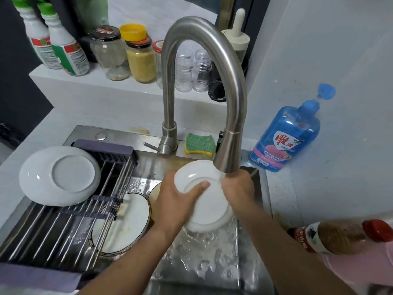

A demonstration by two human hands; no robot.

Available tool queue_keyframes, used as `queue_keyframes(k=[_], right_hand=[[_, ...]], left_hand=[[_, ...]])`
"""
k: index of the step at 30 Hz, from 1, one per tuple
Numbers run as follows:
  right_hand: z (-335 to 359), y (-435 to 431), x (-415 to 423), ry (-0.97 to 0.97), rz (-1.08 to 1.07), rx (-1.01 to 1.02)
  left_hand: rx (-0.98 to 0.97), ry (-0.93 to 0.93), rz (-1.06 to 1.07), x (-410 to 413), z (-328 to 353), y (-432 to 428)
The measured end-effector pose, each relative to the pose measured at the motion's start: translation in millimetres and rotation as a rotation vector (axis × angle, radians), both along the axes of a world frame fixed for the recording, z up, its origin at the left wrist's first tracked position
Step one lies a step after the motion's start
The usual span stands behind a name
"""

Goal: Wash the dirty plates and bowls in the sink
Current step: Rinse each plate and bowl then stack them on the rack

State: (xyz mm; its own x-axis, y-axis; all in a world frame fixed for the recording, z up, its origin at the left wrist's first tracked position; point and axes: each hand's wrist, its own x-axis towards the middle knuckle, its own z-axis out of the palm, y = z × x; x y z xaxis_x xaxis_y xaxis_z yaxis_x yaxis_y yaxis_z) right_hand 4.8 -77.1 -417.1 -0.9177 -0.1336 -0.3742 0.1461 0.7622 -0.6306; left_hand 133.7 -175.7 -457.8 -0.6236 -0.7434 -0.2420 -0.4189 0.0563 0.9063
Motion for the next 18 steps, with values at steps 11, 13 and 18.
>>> queue_keyframes(k=[11,13,18], right_hand=[[-14,13,2,-0.254,-0.098,-0.375],[-16,8,8,-0.238,-0.126,-0.404],[-14,8,12,-0.166,-0.142,-0.345]], left_hand=[[-0.306,-0.137,-0.141,-21,-19,13],[-0.304,-0.123,-0.102,-27,-19,27],[-0.375,-0.103,-0.119,-39,-9,42]])
